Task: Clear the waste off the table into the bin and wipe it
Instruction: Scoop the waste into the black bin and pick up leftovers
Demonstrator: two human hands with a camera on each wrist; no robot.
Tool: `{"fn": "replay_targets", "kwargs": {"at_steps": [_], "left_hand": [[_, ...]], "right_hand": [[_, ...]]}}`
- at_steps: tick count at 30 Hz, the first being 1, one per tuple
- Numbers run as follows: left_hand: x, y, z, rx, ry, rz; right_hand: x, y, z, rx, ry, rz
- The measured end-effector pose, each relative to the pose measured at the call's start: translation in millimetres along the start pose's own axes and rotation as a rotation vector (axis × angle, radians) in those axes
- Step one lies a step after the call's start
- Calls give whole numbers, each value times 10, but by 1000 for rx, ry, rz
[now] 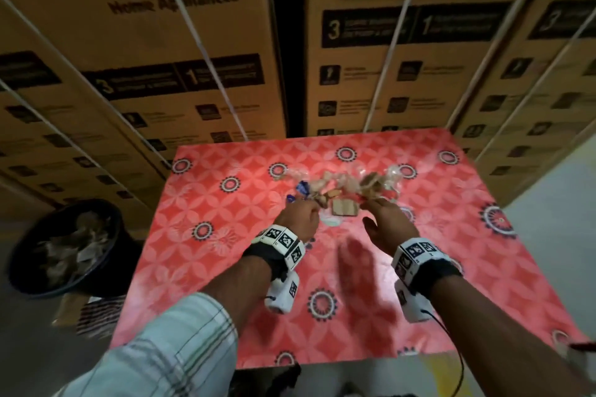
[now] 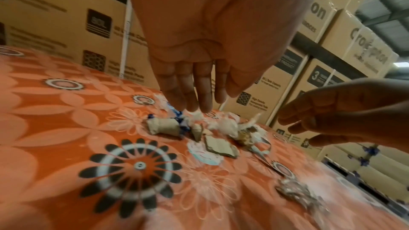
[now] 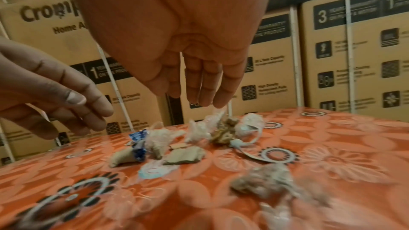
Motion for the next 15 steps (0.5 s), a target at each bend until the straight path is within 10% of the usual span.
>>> {"fn": "replay_targets", "kwargs": {"at_steps": [15], "left_hand": [[1082, -385, 660, 34, 351, 36]], "right_hand": [[541, -1028, -73, 231, 144, 93]]}}
Point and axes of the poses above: each hand's wrist, its own z-axis towards the middle knuckle, its own x-axis out of the palm, y = z × x, the point moved 5 cm from there along z, towards the middle knuckle, and after that the axes turned 8 degrees about y, right-handed, at the moved point
